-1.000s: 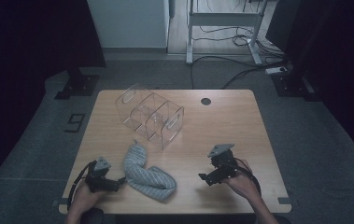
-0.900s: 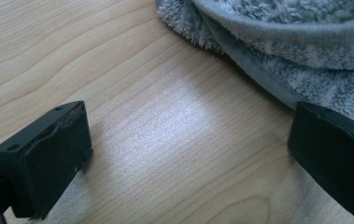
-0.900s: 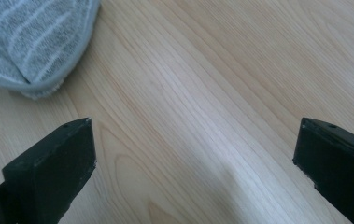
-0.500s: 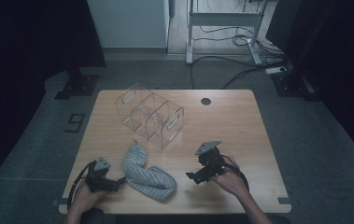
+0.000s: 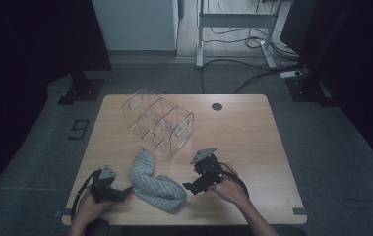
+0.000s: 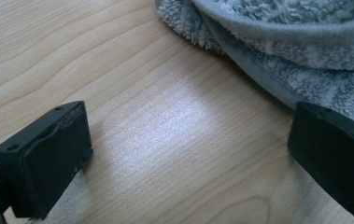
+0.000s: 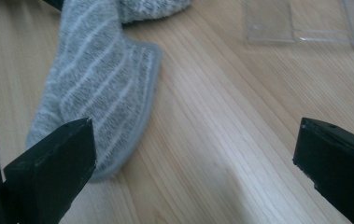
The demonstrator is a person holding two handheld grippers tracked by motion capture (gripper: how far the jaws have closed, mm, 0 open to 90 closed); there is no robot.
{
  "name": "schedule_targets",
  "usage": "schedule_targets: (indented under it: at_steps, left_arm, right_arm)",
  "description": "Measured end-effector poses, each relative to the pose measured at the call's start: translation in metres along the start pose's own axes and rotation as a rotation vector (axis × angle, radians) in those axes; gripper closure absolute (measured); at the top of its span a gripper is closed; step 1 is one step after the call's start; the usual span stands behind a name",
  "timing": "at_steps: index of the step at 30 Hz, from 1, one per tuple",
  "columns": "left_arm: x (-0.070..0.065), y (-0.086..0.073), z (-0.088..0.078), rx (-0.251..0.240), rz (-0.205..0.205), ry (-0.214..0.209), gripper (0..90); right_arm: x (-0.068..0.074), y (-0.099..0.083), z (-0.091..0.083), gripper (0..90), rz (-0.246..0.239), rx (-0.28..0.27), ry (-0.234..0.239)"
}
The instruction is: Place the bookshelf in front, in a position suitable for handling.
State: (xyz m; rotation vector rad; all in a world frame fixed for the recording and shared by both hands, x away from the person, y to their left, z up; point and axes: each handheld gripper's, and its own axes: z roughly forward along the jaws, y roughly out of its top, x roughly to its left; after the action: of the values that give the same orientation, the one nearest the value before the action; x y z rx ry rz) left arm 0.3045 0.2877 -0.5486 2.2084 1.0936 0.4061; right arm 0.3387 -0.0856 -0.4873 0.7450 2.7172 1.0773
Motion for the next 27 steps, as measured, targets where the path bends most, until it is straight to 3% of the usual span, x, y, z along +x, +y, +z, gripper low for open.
schedule_targets:
  at_steps: [19,27]
  left_arm:
    - [0.005,-0.003,-0.003,-0.002,-0.005,0.004,0.0]
    - [0.009,-0.006,-0.006,-0.002,-0.009,0.007,0.0]
  right_arm:
    - [0.030,0.031,0.040,0.0,-0.106,0.043,0.069]
    - [0.044,0.044,0.058,0.2,-0.114,0.053,0.112]
